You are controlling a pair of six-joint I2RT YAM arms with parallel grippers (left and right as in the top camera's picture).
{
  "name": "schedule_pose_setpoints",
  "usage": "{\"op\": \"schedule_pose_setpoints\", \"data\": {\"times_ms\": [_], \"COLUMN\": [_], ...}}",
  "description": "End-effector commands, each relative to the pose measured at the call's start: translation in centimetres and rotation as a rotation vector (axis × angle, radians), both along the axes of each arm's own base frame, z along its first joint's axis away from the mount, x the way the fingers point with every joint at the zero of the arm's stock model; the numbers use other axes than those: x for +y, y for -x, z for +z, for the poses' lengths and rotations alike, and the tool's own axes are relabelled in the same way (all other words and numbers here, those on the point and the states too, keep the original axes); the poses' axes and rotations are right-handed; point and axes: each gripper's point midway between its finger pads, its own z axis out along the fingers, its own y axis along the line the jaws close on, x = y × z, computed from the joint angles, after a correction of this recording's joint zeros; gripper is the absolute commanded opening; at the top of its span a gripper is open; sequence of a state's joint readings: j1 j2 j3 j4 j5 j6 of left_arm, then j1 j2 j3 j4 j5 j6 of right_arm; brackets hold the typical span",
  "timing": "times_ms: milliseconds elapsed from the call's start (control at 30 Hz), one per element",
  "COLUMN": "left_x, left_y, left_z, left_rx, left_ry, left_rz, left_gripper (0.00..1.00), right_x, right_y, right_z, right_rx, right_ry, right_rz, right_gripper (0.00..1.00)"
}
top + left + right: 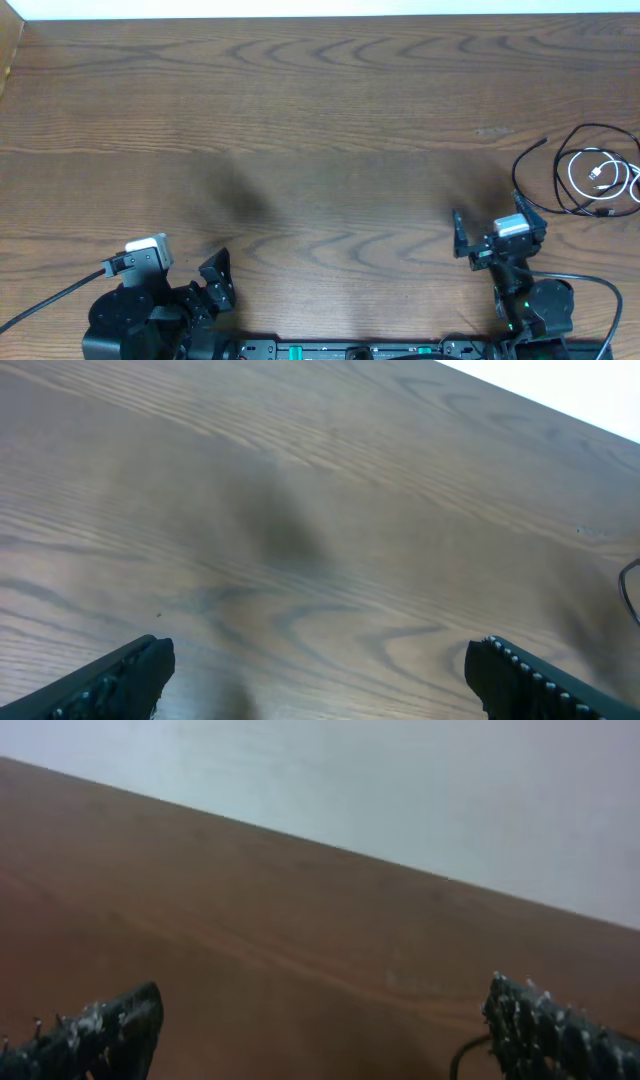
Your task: Untangle cables
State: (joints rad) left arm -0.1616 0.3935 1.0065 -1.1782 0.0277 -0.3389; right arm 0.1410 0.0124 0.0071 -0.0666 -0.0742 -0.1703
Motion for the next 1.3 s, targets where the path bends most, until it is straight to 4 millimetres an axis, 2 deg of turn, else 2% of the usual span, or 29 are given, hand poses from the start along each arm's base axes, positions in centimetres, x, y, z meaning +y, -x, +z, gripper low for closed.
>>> {"op": "schedule_pose_setpoints", "data": {"times_ms": [0, 1267], "left_x": [0.02, 0.02], "left_y": [0.02, 0.02], "left_z": [-0.01, -0.01], "left_rx": [-0.004, -0.004], "left_ry": [-0.009, -0.009], "left_rz": [-0.006, -0.006], "left_gripper": [0.98, 0.98], "right_x": [-0.20, -0.19], "right_y": [0.00, -0.01], "right_z": [-0.10, -0.03], "right_rx": [-0.009, -0.006], "right_ry": [0.050, 0.026], "right_rz": [-0.009, -0.010], "right_gripper": [0.99, 0.99]}}
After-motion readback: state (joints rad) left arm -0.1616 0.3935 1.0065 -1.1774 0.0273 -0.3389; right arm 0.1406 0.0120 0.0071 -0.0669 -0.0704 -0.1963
